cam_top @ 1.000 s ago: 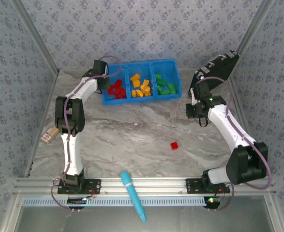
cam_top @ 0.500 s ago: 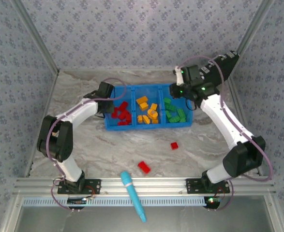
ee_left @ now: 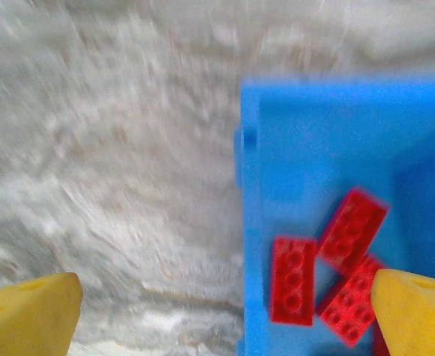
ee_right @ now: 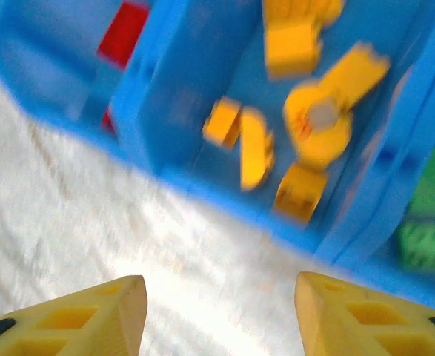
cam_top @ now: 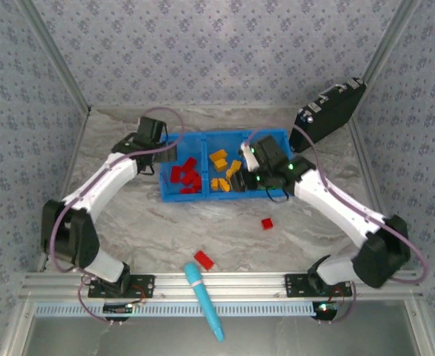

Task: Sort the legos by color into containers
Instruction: Move the lego to the bottom-center of the table.

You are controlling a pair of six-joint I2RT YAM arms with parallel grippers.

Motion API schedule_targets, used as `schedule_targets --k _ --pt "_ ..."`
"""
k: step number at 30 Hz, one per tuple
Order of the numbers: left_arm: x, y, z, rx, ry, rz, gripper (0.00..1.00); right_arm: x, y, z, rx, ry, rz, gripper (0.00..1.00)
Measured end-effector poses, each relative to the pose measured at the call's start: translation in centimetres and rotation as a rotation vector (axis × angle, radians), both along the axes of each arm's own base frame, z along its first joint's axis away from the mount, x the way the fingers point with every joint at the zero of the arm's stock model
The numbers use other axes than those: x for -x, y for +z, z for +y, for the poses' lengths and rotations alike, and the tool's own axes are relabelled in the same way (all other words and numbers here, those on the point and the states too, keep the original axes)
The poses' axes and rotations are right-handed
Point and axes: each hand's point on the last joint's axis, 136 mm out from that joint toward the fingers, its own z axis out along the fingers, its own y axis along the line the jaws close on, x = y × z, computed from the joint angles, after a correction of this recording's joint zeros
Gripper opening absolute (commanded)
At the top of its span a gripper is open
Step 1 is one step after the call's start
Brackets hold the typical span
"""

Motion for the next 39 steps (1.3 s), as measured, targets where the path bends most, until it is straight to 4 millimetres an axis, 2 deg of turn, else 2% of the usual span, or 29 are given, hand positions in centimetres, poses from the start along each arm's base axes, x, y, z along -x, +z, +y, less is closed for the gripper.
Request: schedule_targets --k 3,5,7,9,12,17,23,31,39 --pt "0.4 7.4 0.6 0.038 0.007 -0.169 1.00 6.7 -2.4 2.4 0.003 0.127 0.057 0.65" --pt "1.2 11.2 1.1 0.060 0.008 -0.253 1.00 10.2 -4.1 4.0 0.027 0.215 0.078 0.65" --pt "2.2 14.0 1.6 0.075 0.003 -0.312 1.00 12.9 -6.1 4.6 0.063 0.278 0.107 0.66" --pt "3.4 15.4 2.2 0.078 0.002 -0.340 1.00 14.6 -8.1 4.6 0.116 0.308 0.127 0.67" --pt "4.9 16.0 2.9 0.074 0.000 -0.346 1.00 16.4 -10.0 5.1 0.178 0.361 0.131 0.69" --pt "7.2 15.8 3.9 0.074 0.006 -0.349 1.00 18.5 -12.7 6.1 0.263 0.452 0.125 0.72" --pt "8.5 16.0 4.8 0.071 0.020 -0.348 1.00 18.1 -14.5 6.6 0.316 0.506 0.098 0.73" --pt "8.7 15.9 5.2 0.058 0.037 -0.347 1.00 17.5 -14.9 8.7 0.316 0.590 0.054 0.74" --pt "8.6 15.9 5.3 0.057 0.040 -0.345 1.00 17.4 -14.3 8.7 0.304 0.638 0.052 0.74"
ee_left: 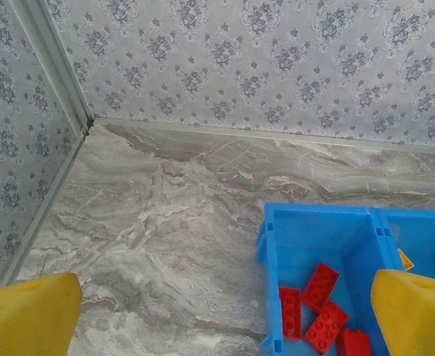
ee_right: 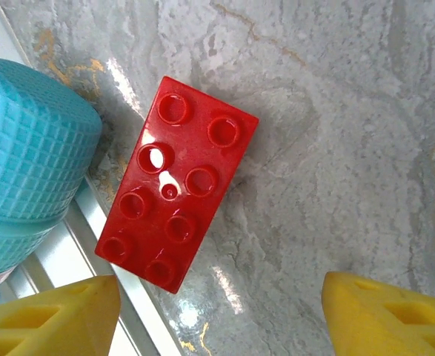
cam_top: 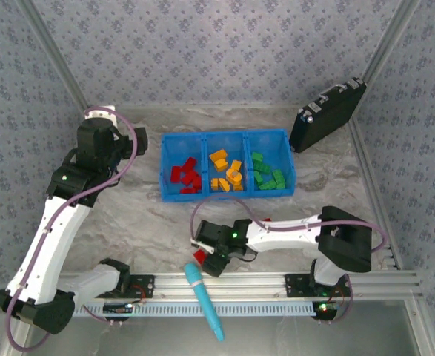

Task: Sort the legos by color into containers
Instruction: Move the lego to the bottom-center of the table.

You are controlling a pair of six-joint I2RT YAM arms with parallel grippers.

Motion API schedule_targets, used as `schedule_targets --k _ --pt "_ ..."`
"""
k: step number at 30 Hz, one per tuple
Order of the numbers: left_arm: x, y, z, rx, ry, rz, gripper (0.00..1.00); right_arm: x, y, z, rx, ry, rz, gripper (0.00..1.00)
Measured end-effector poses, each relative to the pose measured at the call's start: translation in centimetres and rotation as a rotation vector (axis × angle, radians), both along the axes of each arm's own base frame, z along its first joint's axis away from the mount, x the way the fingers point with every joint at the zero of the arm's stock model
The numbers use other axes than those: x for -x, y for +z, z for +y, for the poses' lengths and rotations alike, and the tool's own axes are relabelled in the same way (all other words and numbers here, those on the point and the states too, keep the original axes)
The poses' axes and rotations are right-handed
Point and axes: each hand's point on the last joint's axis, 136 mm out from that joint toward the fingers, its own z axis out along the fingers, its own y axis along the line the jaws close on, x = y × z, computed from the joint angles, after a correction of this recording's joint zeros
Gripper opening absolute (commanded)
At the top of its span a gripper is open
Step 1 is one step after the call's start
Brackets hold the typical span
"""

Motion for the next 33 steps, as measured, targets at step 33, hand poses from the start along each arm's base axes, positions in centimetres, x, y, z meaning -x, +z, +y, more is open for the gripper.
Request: schedule_targets --k 33 --pt "-0.3 -0.2 0.7 -0.004 0.024 0.008 1.00 -0.7 -0.4 3.1 -0.038 -0.037 0.074 0.51"
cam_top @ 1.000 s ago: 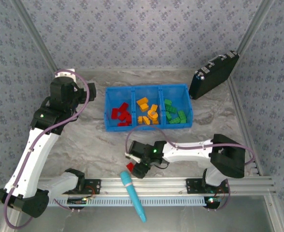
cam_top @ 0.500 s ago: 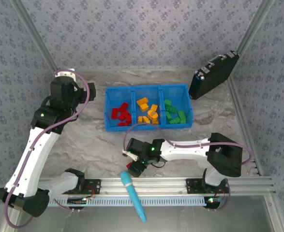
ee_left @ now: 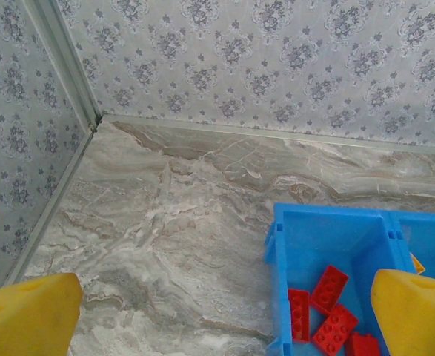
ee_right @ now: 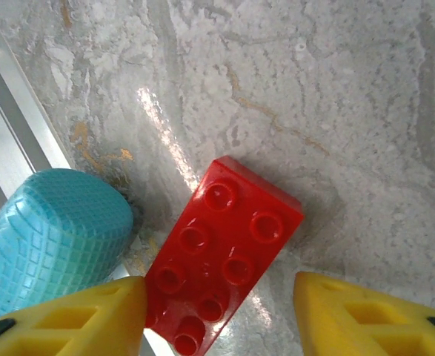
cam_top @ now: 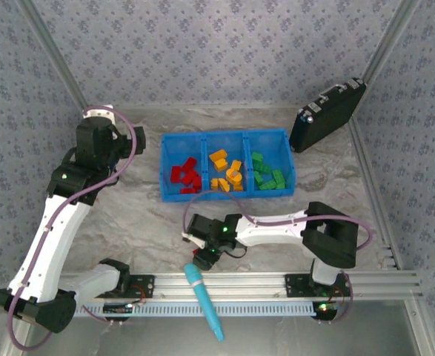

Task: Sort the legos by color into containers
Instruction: Move the lego to the bottom-center of the table.

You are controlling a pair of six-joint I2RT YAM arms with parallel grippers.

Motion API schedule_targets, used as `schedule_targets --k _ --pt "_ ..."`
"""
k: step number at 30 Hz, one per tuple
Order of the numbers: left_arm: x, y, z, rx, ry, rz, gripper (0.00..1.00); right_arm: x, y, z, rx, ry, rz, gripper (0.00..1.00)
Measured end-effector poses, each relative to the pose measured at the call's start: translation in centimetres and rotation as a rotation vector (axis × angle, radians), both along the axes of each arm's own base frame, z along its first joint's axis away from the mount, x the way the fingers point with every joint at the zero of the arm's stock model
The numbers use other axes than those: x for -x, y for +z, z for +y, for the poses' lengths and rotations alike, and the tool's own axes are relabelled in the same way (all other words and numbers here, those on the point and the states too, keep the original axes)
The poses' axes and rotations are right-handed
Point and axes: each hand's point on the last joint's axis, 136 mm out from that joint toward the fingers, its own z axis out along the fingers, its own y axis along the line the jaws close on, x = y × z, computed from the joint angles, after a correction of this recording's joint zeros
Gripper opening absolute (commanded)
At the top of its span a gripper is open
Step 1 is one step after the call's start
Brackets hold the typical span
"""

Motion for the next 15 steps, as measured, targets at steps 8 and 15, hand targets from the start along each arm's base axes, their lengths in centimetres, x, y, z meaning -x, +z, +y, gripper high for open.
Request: schedule_targets --k 8,15 --pt "-0.2 0.0 0.2 0.001 0.005 -0.003 1.00 -1.8 0.1 -1.3 0.014 -0.063 -0.017 0.44" --pt "-0.3 0.0 0.1 0.003 0.003 -0.004 1.00 -4.9 0.7 -5.7 0.088 -0.184 -0.073 0.45"
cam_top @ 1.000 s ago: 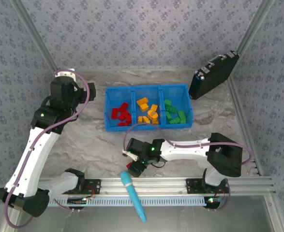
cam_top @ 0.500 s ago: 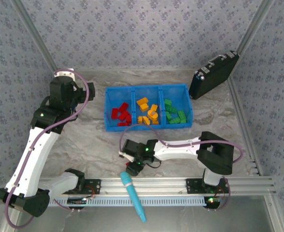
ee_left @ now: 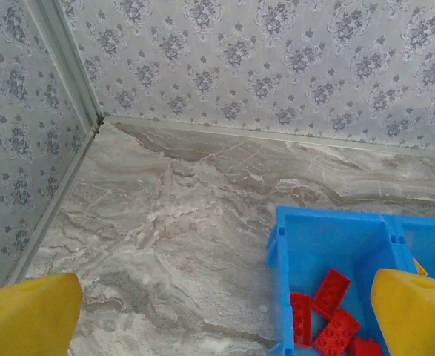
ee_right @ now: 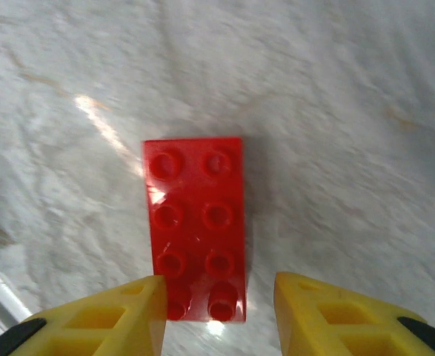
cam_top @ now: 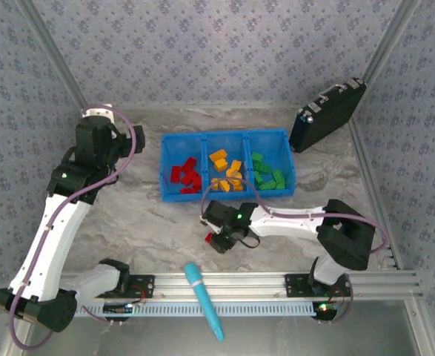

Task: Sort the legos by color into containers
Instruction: Move the lego to the bottom-center of the table, then pick up the lego from the bottom-center of the table.

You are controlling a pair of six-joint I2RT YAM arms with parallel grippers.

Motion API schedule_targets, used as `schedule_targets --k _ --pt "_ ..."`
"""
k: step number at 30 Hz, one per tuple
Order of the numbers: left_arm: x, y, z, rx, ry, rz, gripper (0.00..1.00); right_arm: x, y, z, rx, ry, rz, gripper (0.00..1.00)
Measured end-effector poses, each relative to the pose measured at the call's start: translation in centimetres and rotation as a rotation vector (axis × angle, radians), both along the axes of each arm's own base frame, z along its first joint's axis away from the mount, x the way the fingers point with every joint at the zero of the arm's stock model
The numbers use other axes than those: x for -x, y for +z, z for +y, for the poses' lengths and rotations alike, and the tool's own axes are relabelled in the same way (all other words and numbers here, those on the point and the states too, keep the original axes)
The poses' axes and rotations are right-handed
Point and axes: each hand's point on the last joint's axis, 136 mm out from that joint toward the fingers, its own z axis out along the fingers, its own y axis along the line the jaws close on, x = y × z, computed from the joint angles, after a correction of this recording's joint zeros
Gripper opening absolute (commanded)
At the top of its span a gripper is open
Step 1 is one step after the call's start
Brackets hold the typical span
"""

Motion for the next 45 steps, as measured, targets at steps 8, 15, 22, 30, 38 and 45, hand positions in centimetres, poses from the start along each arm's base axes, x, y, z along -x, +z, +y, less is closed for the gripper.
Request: schedule_targets --k 8,15,22,30,38,45 --pt "0.0 0.0 -0.1 0.002 -0.004 0.000 1.00 0.1 2.7 0.2 -0.064 0.008 -0.034 0.60" --pt "0.0 0.0 -0.2 0.007 -0.013 0.001 1.00 0.2 2.4 0.7 -0.069 0.054 -0.034 0.78" --pt "0.0 0.0 -0.1 0.008 -0.011 0.001 1.00 0.0 -0.5 0.7 -0.006 0.105 -0.007 0.74" --pt "-0.1 0.0 0.2 0.007 -0.002 0.003 1.00 -0.3 -2.2 0.8 0.042 0.136 0.002 0.42" --pt "-0.3 -0.3 0.9 0.014 0.010 0.006 1.00 -1.3 -0.6 1.5 0.039 0.140 -0.016 0.24" --pt "0.5 -0.3 2.1 0.017 0.024 0.000 1.00 -8.6 8.5 4.9 -0.120 0.072 -0.145 0.25"
